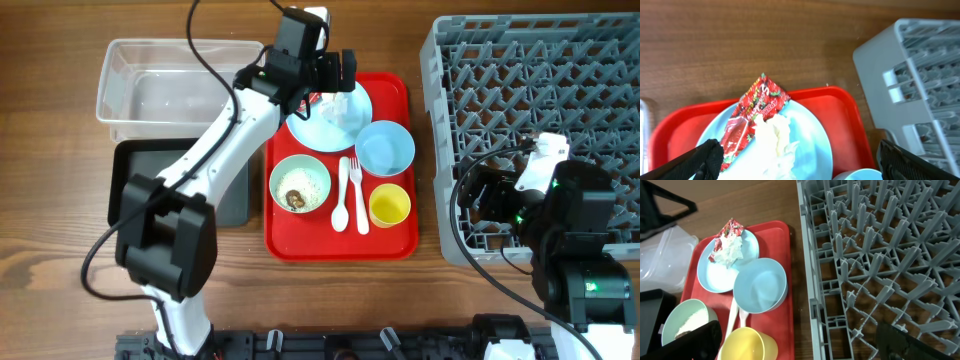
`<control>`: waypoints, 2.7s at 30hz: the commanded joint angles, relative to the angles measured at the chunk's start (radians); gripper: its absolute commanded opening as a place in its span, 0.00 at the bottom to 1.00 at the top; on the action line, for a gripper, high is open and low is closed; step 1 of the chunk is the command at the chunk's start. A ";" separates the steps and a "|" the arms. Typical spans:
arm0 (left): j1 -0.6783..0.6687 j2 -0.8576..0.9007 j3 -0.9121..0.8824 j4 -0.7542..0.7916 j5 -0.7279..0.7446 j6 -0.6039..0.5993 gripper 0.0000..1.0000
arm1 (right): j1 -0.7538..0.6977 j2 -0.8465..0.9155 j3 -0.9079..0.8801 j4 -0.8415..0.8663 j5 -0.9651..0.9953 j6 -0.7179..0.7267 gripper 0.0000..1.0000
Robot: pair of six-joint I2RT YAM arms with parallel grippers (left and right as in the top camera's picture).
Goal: Sort waste into correct bins and load items into the dishwasher rack
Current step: 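Grasp the tissue with the left gripper and lift it, then drop the tissue into the clear plastic bin with the left gripper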
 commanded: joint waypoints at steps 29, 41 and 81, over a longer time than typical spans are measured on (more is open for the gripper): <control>0.039 0.063 0.009 -0.050 -0.007 -0.020 0.04 | 0.004 0.000 0.027 0.004 -0.003 -0.018 1.00; 0.396 -0.105 -0.003 -0.379 -0.109 -0.050 0.04 | 0.004 0.000 0.027 0.004 -0.003 -0.018 1.00; 0.016 0.310 -0.010 0.157 0.038 0.295 0.84 | 0.004 0.000 0.027 -0.026 -0.003 -0.018 1.00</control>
